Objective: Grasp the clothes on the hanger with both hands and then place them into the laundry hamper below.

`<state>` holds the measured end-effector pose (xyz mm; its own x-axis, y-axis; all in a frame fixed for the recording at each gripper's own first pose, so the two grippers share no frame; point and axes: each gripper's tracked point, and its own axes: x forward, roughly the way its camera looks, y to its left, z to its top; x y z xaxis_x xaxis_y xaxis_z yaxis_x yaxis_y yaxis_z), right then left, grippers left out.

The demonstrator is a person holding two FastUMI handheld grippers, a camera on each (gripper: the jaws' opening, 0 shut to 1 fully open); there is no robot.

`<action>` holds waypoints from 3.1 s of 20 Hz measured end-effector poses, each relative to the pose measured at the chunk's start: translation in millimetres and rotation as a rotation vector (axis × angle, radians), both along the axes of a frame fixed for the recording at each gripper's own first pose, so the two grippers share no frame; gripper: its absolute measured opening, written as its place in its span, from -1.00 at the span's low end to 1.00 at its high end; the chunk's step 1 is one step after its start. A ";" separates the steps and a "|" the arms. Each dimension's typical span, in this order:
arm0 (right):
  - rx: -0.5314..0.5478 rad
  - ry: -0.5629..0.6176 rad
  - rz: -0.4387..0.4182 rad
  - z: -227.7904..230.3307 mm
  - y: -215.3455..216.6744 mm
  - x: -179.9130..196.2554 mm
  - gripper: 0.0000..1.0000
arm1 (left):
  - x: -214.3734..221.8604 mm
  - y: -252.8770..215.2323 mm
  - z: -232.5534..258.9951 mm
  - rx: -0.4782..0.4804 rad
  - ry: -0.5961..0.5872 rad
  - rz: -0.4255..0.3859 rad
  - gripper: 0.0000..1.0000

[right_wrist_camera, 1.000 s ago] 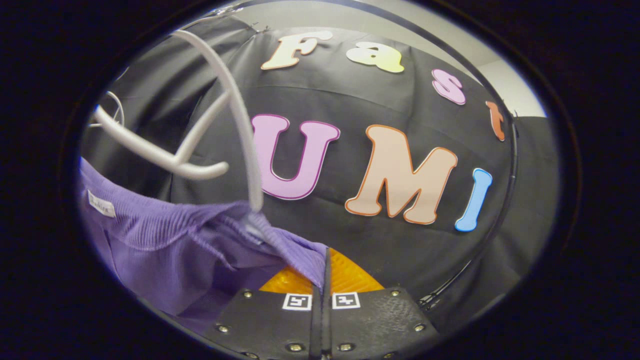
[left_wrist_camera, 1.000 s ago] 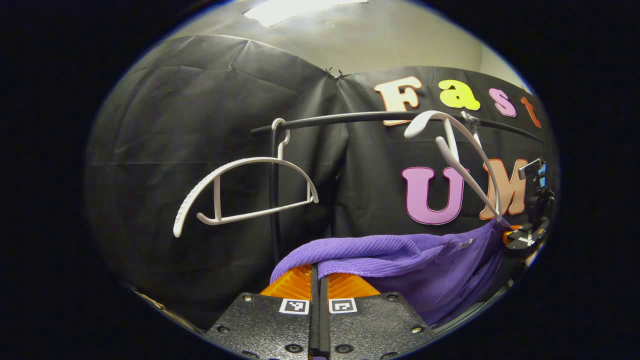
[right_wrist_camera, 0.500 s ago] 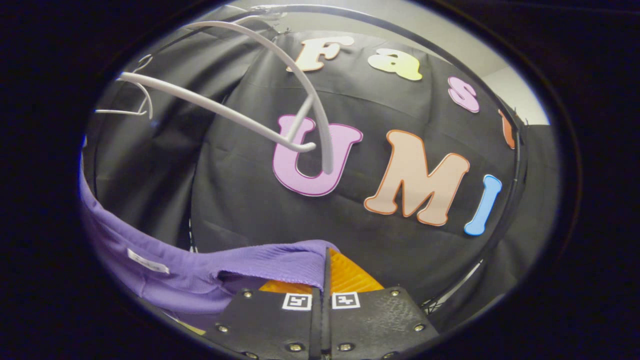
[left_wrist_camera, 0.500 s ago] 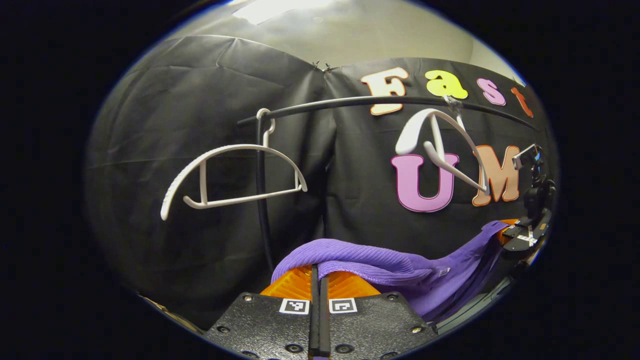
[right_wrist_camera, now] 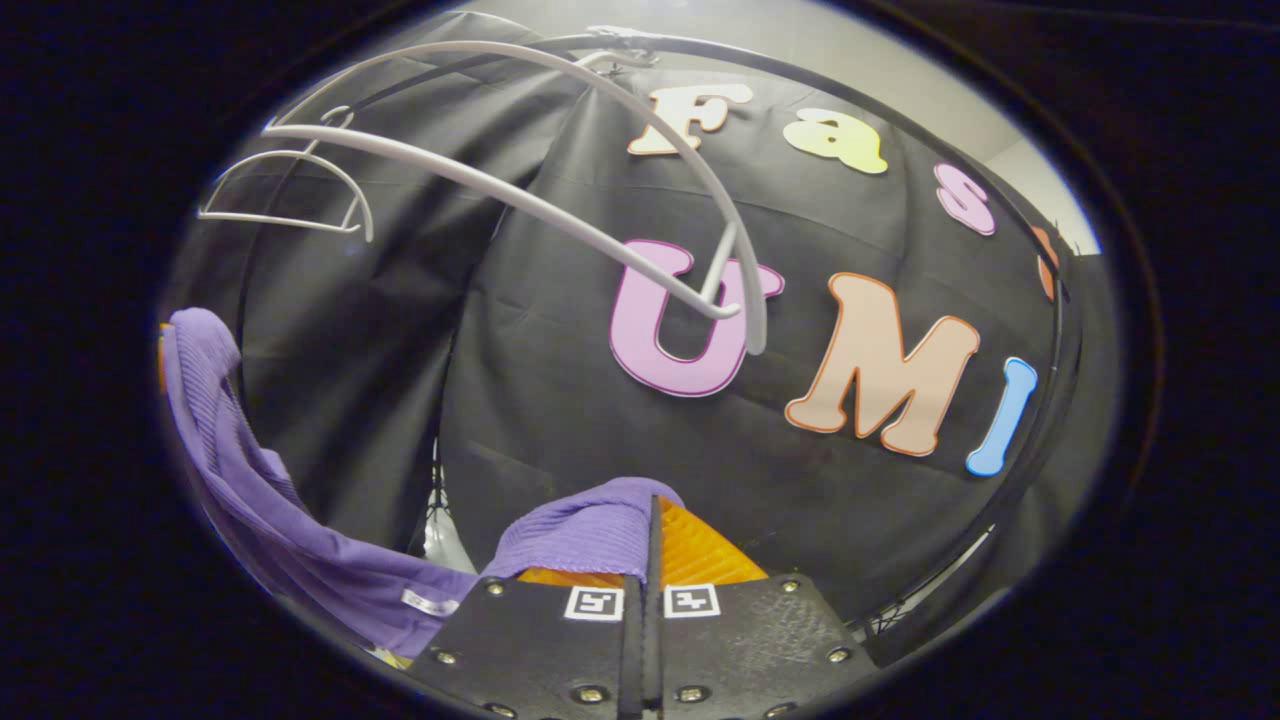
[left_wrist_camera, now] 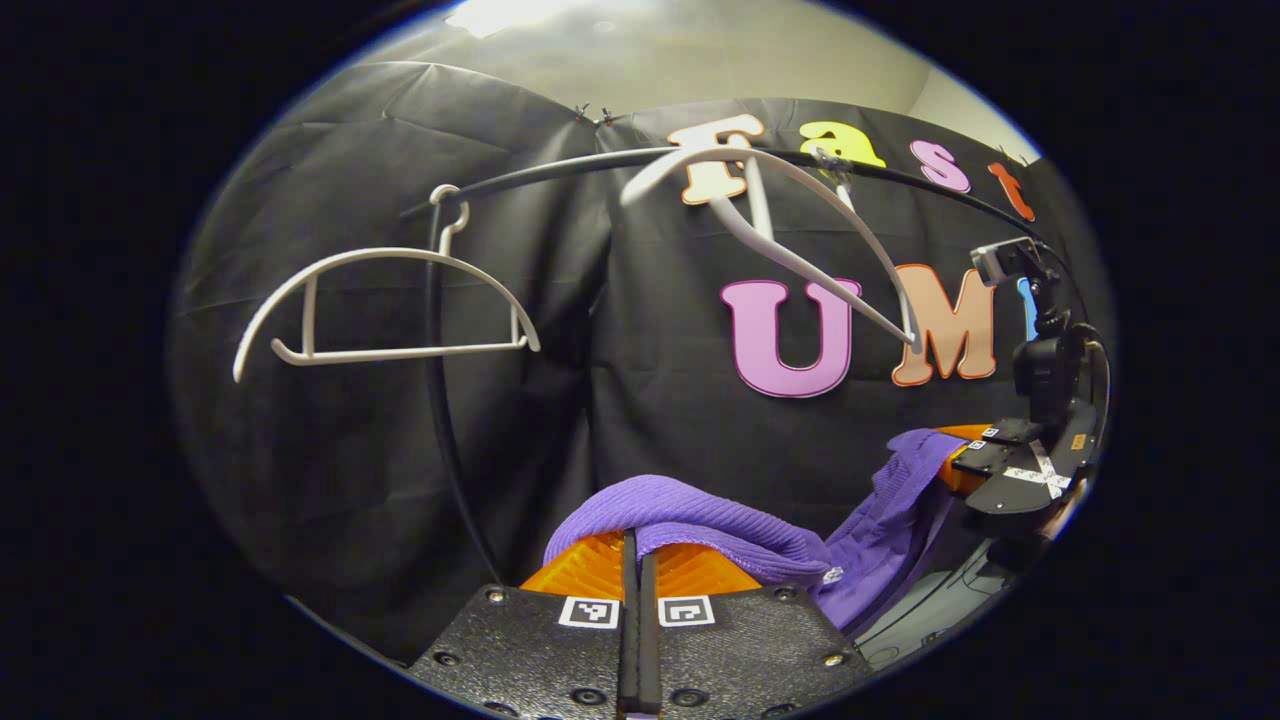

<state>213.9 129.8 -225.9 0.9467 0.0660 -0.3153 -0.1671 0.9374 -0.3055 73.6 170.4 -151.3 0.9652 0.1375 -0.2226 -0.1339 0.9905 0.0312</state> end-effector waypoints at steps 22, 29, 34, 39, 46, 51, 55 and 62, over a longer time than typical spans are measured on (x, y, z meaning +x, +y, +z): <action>0.050 0.323 0.207 -109.6 55.1 -73.3 -0.98 | 35.3 -88.3 -142.8 -0.306 0.293 -0.201 -0.99; 0.030 0.433 0.183 -154.4 43.8 -86.4 -0.99 | 28.8 -106.3 -188.0 -0.373 0.430 -0.248 -0.99; 0.040 0.511 0.151 -180.2 33.2 -103.5 -0.99 | 19.5 -118.9 -214.8 -0.395 0.511 -0.282 -0.99; 0.044 0.575 0.130 -196.0 27.6 -119.5 -0.99 | 8.9 -124.6 -234.6 -0.418 0.586 -0.285 -0.99; 0.057 0.691 0.079 -217.4 21.5 -138.6 -0.99 | -6.1 -131.5 -257.4 -0.428 0.720 -0.293 -0.99; 0.062 0.764 0.046 -223.9 17.9 -150.5 -0.98 | -19.1 -127.8 -272.8 -0.442 0.796 -0.249 -0.97; 0.047 0.798 0.036 -229.0 17.2 -154.9 -0.96 | -27.3 -124.0 -279.7 -0.449 0.832 -0.226 -0.93; 0.040 0.854 0.009 -236.9 15.4 -161.8 -0.91 | -36.1 -126.5 -284.2 -0.450 0.870 -0.232 -0.85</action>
<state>52.1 145.2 -462.9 0.3844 0.0990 -0.9178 -0.3328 0.9422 -0.0377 37.5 43.9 -435.5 0.4351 -0.3036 -0.8477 -0.0452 0.9329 -0.3573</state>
